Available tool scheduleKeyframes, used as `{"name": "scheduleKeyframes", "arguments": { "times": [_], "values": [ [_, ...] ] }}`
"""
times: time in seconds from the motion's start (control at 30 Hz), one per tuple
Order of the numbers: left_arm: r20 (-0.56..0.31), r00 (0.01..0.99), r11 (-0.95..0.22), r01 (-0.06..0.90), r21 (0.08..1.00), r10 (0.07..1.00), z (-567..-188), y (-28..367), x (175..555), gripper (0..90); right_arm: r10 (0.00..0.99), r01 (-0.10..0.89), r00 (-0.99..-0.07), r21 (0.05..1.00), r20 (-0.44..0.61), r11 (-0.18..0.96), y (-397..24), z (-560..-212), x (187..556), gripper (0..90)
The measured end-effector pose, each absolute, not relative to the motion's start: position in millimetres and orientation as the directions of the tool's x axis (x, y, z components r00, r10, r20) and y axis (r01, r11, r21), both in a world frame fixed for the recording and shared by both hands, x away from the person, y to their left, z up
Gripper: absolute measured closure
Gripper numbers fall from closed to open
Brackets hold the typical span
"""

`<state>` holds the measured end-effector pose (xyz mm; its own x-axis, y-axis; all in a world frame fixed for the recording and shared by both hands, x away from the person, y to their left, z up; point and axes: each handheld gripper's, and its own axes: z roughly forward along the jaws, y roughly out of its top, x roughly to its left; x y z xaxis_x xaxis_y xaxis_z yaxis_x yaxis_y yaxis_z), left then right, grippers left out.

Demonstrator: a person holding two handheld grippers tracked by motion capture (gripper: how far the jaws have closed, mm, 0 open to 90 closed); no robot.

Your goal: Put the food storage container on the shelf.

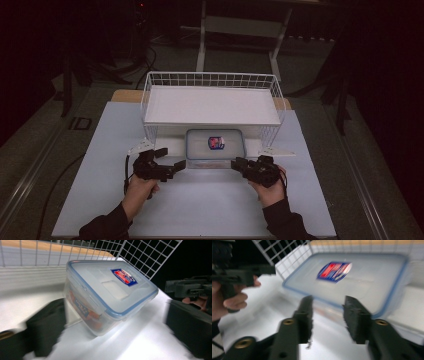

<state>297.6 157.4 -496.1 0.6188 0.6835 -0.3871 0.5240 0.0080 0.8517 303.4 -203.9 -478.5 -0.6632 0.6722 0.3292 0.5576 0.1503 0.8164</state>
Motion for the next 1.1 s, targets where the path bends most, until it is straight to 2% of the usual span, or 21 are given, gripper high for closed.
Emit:
{"name": "scheduleKeyframes", "arguments": {
  "times": [0.03,0.07,0.1,0.13,0.17,0.63,1.1],
  "values": [
    [-0.380,0.615,0.009,0.519,0.855,0.690,-496.4,157.6,295.4,0.0,0.672,0.558,-0.663,0.816,0.329,0.150,-203.9,-478.5,303.4,71.2],
    [-0.365,0.617,-0.009,0.517,0.856,0.697,-497.7,157.5,293.5,0.0,0.660,0.565,-0.675,0.806,0.329,0.177,-197.9,-483.8,302.7,81.8],
    [-0.365,0.617,-0.009,0.517,0.856,0.697,-497.7,157.5,293.5,0.0,0.660,0.565,-0.675,0.806,0.329,0.177,-197.9,-483.8,302.7,81.8],
    [-0.357,0.621,-0.020,0.515,0.857,0.697,-498.7,157.3,292.5,0.0,0.652,0.578,-0.683,0.789,0.328,0.208,-191.3,-489.3,303.2,88.6],
    [-0.362,0.624,-0.013,0.512,0.859,0.692,-500.0,157.4,291.6,0.0,0.651,0.583,-0.684,0.783,0.327,0.219,-188.4,-491.9,303.8,89.6],
    [-0.340,0.613,-0.014,0.497,0.868,0.713,-505.2,160.1,290.6,0.0,0.686,0.589,-0.674,0.760,0.275,0.274,-158.0,-509.3,331.5,89.9],
    [-0.337,0.610,-0.011,0.492,0.870,0.717,-506.4,163.8,290.3,0.0,0.731,0.589,-0.628,0.778,0.269,0.220,-142.3,-510.8,367.0,89.9]
  ]
}}
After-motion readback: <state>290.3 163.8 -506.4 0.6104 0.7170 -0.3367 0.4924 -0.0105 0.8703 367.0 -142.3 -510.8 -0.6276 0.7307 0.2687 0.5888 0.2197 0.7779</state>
